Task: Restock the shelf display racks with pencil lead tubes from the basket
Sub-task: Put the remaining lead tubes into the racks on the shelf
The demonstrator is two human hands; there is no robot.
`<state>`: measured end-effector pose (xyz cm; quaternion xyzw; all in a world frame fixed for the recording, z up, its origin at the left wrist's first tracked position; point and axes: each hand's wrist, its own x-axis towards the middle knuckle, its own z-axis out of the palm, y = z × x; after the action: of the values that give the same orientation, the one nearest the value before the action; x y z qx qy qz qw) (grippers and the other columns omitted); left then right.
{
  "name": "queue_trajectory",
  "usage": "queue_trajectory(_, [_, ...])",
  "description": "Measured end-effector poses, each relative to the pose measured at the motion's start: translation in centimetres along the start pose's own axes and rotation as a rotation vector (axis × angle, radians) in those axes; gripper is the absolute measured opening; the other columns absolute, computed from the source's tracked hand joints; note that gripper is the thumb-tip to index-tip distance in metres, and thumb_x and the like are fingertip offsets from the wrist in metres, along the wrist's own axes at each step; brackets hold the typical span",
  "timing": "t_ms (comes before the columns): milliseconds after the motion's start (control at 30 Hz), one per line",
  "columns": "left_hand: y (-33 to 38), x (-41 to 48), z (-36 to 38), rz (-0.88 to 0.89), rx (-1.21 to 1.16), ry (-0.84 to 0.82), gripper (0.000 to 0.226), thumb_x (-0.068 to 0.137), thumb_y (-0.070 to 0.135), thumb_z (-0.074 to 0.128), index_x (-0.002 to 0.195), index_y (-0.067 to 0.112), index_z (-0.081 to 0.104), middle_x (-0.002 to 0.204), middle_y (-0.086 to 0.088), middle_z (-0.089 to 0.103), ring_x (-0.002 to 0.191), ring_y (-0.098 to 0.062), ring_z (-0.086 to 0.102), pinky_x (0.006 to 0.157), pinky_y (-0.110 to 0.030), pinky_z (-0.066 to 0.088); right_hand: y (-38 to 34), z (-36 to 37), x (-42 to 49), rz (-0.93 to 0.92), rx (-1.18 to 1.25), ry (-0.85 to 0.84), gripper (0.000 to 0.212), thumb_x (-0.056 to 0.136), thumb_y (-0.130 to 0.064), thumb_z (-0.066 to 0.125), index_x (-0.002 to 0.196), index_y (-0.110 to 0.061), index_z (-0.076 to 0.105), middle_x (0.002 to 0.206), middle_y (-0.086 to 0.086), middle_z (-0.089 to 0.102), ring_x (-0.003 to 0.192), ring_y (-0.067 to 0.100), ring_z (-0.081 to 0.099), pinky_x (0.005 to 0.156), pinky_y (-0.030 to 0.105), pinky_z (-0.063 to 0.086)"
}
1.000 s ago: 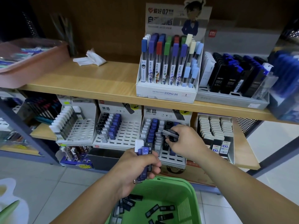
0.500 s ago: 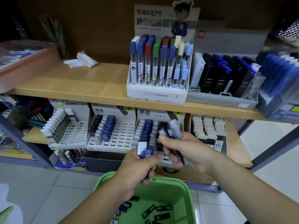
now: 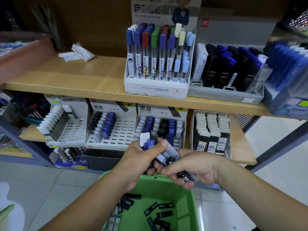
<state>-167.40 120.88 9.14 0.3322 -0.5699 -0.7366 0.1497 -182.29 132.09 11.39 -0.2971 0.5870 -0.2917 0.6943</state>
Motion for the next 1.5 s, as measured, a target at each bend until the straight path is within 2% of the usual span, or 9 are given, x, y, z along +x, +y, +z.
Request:
queue_trajectory(167, [-0.5,0.4,0.1,0.040,0.082,0.001,0.024,0.090,0.030,0.079,0.101,0.010,0.070,0.063,-0.008,0.062,0.053,-0.018,0.053,0.047,-0.027,0.039,0.9,0.2,0.3,-0.022,-0.001,-0.005,0.011,0.095,-0.018,0.073,0.099,-0.024,0.065,0.068,0.000,0.050,0.049,0.010,0.044,0.038,0.018,0.034])
queue_trajectory(400, [0.0,1.8,-1.4,0.062,-0.073,0.252,0.025,0.093,0.026,0.076,0.099,0.003,0.068,0.071,-0.011,0.061,0.057,-0.021,0.053,0.047,-0.032,0.038,2.8,-1.1,-0.6,0.015,0.049,0.197,0.032,0.090,-0.029,0.080,0.091,-0.015,0.051,0.064,0.000,0.052,0.048,0.013,0.043,0.040,0.021,0.030])
queue_trajectory(533, [-0.7,1.9,-1.4,0.009,-0.112,0.338,0.017,0.096,0.018,0.073,0.105,0.004,0.069,0.075,-0.010,0.064,0.056,-0.017,0.054,0.044,-0.030,0.038,3.3,-2.0,-0.9,-0.209,0.252,0.384,0.028,0.090,-0.028,0.077,0.092,-0.012,0.054,0.064,0.002,0.046,0.047,0.016,0.031,0.042,0.024,0.019])
queue_trajectory(667, [-1.7,1.4,-0.7,-0.040,-0.127,0.353,0.014,0.096,0.014,0.072,0.105,0.003,0.072,0.072,-0.010,0.064,0.056,-0.020,0.052,0.044,-0.029,0.038,2.8,-1.6,-1.3,-0.379,0.238,0.395,0.024,0.094,-0.005,0.070,0.117,-0.011,0.066,0.063,-0.003,0.054,0.047,0.015,0.028,0.042,0.024,0.019])
queue_trajectory(800, [-1.7,1.1,-0.6,-0.124,-0.166,0.336,0.021,0.094,0.017,0.074,0.102,-0.002,0.071,0.070,-0.010,0.063,0.051,-0.017,0.050,0.043,-0.028,0.037,2.6,-1.1,-1.1,-0.465,0.194,0.394,0.029,0.088,-0.003,0.076,0.112,-0.020,0.074,0.097,0.008,0.069,0.045,0.014,0.025,0.042,0.024,0.017])
queue_trajectory(967, [-2.4,0.3,-0.5,-0.159,-0.031,0.226,0.030,0.093,0.030,0.076,0.089,0.001,0.075,0.076,-0.023,0.068,0.061,-0.024,0.053,0.050,-0.031,0.040,2.7,-1.2,-0.4,-0.466,0.254,0.584,0.016,0.098,-0.008,0.067,0.111,-0.016,0.071,0.092,0.018,0.074,0.047,0.017,0.025,0.048,0.031,0.015])
queue_trajectory(1100, [-2.4,-0.3,-0.4,-0.151,0.005,0.112,0.030,0.093,0.030,0.077,0.106,0.004,0.071,0.094,-0.016,0.077,0.064,-0.021,0.057,0.050,-0.031,0.040,2.8,-1.7,0.0,-0.435,0.214,0.725,0.013,0.099,-0.019,0.067,0.105,-0.008,0.069,0.087,0.015,0.074,0.045,0.015,0.031,0.043,0.025,0.023])
queue_trajectory(1300, [-3.0,-0.6,-0.5,-0.161,0.129,0.121,0.033,0.093,0.029,0.077,0.109,0.003,0.066,0.085,-0.009,0.077,0.060,-0.018,0.057,0.050,-0.031,0.039,2.7,-1.5,0.4,-0.428,0.253,0.770,0.010,0.096,-0.016,0.071,0.101,-0.007,0.069,0.084,0.020,0.074,0.044,0.016,0.033,0.043,0.024,0.025])
queue_trajectory(1500, [-3.2,-0.9,-0.8,-0.220,0.157,0.101,0.040,0.089,0.032,0.081,0.109,0.001,0.064,0.072,-0.004,0.070,0.057,-0.017,0.055,0.048,-0.029,0.040,2.2,-1.6,0.3,-0.431,0.159,0.808,0.005,0.096,-0.011,0.071,0.100,-0.012,0.070,0.057,0.000,0.053,0.042,0.014,0.034,0.041,0.024,0.026])
